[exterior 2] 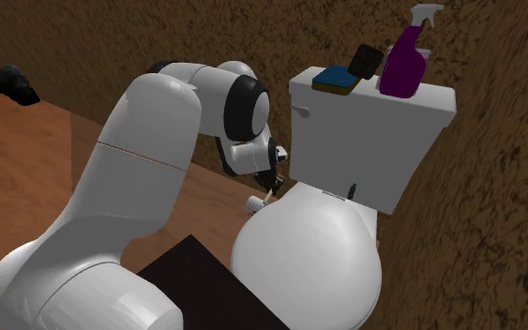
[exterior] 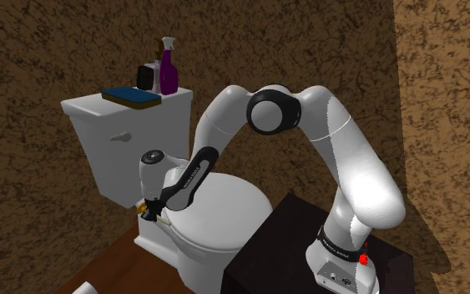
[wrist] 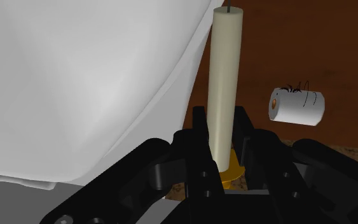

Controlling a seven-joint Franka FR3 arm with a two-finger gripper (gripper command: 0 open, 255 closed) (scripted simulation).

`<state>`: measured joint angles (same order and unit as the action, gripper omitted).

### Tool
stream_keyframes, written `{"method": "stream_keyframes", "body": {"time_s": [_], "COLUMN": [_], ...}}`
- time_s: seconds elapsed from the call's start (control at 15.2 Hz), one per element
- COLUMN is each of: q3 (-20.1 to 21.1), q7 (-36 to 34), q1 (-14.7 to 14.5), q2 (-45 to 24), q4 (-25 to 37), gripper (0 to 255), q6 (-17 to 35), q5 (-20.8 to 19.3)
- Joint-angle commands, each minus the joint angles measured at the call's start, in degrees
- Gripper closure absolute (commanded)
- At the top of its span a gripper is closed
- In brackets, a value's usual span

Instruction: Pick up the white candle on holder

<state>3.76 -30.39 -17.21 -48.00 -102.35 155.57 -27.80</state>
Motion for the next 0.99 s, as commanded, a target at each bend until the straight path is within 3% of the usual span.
{"method": "stream_keyframes", "body": {"time_s": [0.0,0.92], "q3": [-0.01,2.37], "q7": [0.0,2.24], "q1": [0.0,1.65], "q2": [-0.01,8.19], "q4": [0.0,-3.53], "gripper": [255,255], "q6": [0.0,-4.79], "q5": [0.0,1.88]}}
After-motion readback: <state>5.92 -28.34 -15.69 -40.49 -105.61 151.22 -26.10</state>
